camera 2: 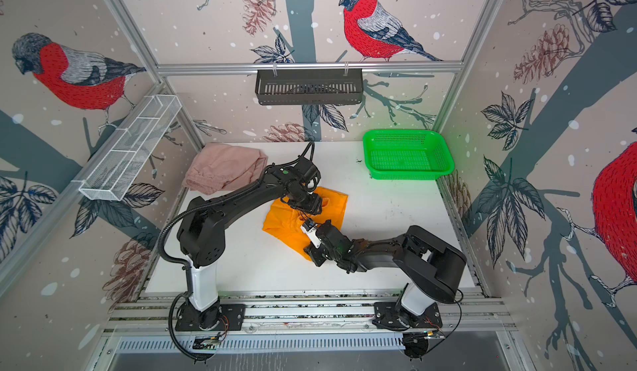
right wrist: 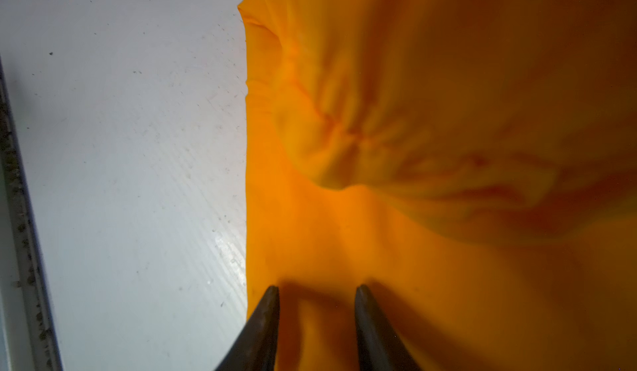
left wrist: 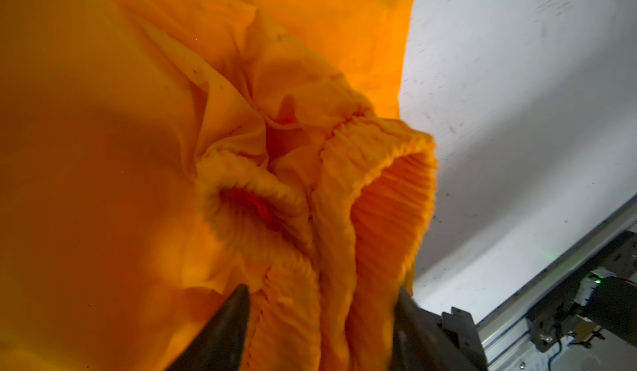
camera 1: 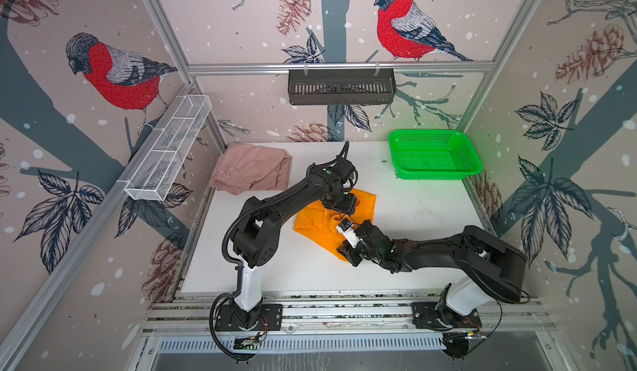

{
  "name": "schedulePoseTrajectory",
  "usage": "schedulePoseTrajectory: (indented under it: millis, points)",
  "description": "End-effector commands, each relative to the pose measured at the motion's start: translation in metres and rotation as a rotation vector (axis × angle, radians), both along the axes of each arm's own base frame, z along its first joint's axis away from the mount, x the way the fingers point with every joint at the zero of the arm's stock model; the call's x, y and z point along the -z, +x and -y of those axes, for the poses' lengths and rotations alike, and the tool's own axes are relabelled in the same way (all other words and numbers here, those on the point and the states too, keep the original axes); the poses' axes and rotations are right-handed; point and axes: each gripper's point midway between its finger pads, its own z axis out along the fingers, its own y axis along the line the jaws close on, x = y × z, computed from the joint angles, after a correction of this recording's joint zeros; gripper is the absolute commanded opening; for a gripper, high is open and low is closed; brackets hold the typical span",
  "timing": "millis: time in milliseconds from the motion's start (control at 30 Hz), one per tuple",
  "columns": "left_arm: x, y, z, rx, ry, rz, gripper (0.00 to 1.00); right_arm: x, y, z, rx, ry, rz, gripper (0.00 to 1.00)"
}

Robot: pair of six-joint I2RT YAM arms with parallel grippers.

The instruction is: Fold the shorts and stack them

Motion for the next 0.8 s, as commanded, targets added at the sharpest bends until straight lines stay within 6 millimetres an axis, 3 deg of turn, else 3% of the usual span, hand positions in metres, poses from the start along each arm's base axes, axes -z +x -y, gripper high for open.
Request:
schedulePoseTrajectory:
  millis: [0,167,267,333,400,467,600,633,667,733,767]
  points:
    - [-0.041,0.005,0.029,0.034,-0.189,0.051,0.97,-0.019,-0.008,0.004,0.024,0.074,-0.013,0.40]
    - [-0.089,0.002,0.030,0.045,-0.263,0.121,0.97,-0.062,-0.022,0.037,0.100,0.166,0.016,0.41]
    - [-0.114,0.007,0.004,-0.017,-0.222,0.205,0.97,-0.087,-0.014,0.069,0.216,0.192,0.072,0.40]
    - [-0.121,0.012,-0.021,-0.087,-0.170,0.257,0.97,-0.109,0.004,0.090,0.298,0.223,0.121,0.40]
    - [-0.116,0.012,-0.044,-0.136,-0.130,0.279,0.97,-0.128,0.027,0.106,0.357,0.253,0.146,0.41]
    - [-0.105,0.009,-0.057,-0.160,-0.120,0.287,0.88,-0.142,0.053,0.114,0.394,0.256,0.161,0.45]
    - [-0.075,-0.007,-0.058,-0.138,-0.171,0.301,0.47,-0.145,0.092,0.101,0.362,0.168,0.172,0.61]
    - [-0.066,-0.012,-0.056,-0.135,-0.189,0.303,0.42,-0.139,0.102,0.098,0.353,0.126,0.154,0.62]
    - [-0.060,-0.018,-0.052,-0.124,-0.209,0.304,0.42,-0.134,0.110,0.095,0.343,0.100,0.142,0.64]
    - [-0.048,-0.033,-0.038,-0.090,-0.255,0.302,0.62,-0.117,0.130,0.093,0.335,0.051,0.089,0.68]
    - [-0.044,-0.037,-0.033,-0.087,-0.270,0.300,0.64,-0.111,0.135,0.092,0.324,0.039,0.063,0.69]
